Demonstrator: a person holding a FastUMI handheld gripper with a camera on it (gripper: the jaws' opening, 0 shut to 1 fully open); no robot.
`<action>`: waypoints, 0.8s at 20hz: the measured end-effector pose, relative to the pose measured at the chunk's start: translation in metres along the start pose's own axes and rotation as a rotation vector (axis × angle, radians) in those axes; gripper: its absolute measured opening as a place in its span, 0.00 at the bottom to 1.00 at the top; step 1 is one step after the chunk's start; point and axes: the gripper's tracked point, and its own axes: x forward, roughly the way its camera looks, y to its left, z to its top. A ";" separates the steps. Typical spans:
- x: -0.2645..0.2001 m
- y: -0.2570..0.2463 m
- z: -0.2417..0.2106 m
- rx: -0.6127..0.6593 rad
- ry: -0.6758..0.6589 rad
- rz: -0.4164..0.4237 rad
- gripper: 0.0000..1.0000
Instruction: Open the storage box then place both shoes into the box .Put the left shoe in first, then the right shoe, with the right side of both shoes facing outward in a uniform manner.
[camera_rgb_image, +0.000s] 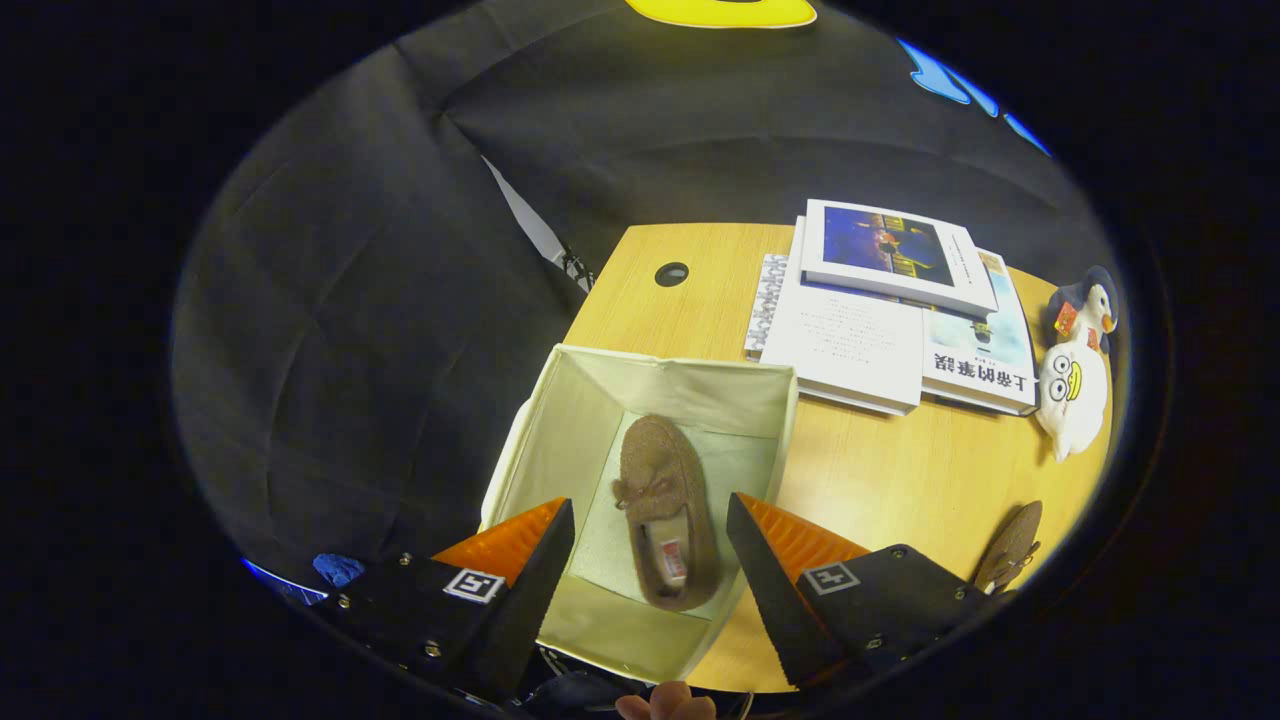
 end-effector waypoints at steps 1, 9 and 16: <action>-0.007 -0.004 0.002 -0.003 -0.013 0.002 0.93; -0.072 -0.064 0.003 -0.030 -0.103 -0.021 0.93; -0.111 -0.129 -0.018 -0.016 -0.146 -0.045 0.93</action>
